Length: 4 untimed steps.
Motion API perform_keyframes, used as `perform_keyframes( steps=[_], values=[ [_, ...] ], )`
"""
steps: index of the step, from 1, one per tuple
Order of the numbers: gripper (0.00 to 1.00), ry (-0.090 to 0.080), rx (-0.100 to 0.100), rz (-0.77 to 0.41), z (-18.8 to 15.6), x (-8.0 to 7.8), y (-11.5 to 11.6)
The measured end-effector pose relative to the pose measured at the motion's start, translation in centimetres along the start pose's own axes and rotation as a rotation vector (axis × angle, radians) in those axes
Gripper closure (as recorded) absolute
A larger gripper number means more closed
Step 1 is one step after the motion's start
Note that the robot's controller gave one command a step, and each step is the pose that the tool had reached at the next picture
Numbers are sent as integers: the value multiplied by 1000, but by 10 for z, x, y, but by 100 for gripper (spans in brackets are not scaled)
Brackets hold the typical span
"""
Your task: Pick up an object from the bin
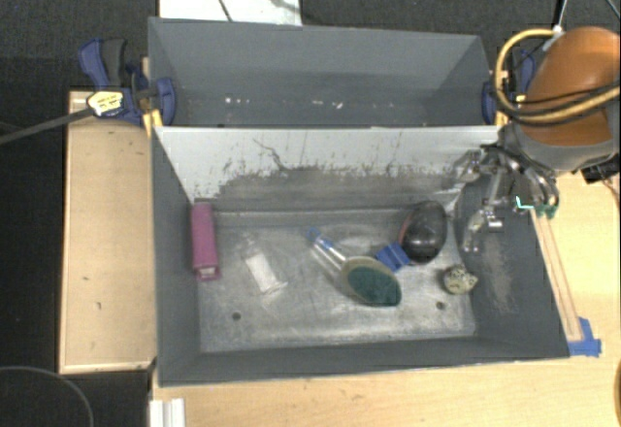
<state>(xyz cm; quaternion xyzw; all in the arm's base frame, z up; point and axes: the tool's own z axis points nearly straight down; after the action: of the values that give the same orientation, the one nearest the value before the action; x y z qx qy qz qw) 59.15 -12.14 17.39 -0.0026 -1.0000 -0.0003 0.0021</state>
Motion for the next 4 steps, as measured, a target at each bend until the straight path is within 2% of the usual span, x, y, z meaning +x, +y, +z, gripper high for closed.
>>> perform_keyframes(
  steps=[1, 2, 3, 4],
  values=[
    [0, -11, -2, 229, 102, 5, 25],
    [100, -12, -1, 224, 100, 5, 25],
    [100, -14, 3, -250, -41, 27, 34],
    [0, -9, 1, -249, -39, 28, 34]
  ],
)
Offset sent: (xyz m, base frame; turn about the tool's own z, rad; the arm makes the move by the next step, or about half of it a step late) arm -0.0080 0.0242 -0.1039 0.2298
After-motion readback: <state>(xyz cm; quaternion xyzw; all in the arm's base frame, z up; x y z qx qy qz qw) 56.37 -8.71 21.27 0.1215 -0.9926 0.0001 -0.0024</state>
